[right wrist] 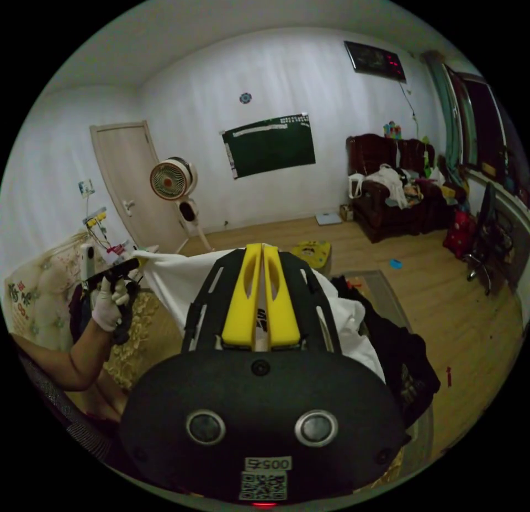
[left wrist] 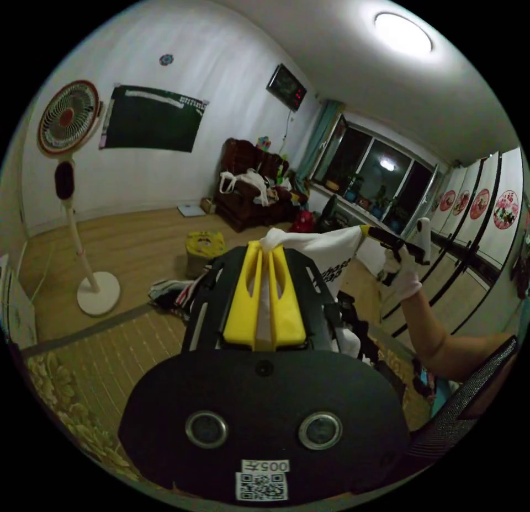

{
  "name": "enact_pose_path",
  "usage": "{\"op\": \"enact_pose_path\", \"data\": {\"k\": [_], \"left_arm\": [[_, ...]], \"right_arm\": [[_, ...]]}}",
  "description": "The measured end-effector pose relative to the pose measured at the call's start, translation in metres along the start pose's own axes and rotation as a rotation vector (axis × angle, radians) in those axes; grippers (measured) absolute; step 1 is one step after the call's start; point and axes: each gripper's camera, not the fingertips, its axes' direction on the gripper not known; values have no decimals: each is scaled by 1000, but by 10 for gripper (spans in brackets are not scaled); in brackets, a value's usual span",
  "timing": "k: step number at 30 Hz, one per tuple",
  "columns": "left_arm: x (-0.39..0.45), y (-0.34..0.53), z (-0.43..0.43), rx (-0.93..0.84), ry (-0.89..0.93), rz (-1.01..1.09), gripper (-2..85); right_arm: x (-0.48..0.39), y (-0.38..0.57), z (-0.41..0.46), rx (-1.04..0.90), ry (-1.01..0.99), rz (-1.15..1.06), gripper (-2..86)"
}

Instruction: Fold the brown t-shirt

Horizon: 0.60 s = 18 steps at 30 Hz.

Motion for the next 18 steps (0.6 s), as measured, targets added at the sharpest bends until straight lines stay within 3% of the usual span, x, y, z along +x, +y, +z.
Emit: {"op": "enact_pose_path", "data": {"k": [9, 18], "left_arm": [[-17, -69, -176, 180, -147, 15, 4], [-2, -71, -372, 319, -297, 145, 3]], "right_arm": [[-100, -67, -65, 169, -30, -89, -11], [-220, -90, -113, 332, -116, -187, -13]]}}
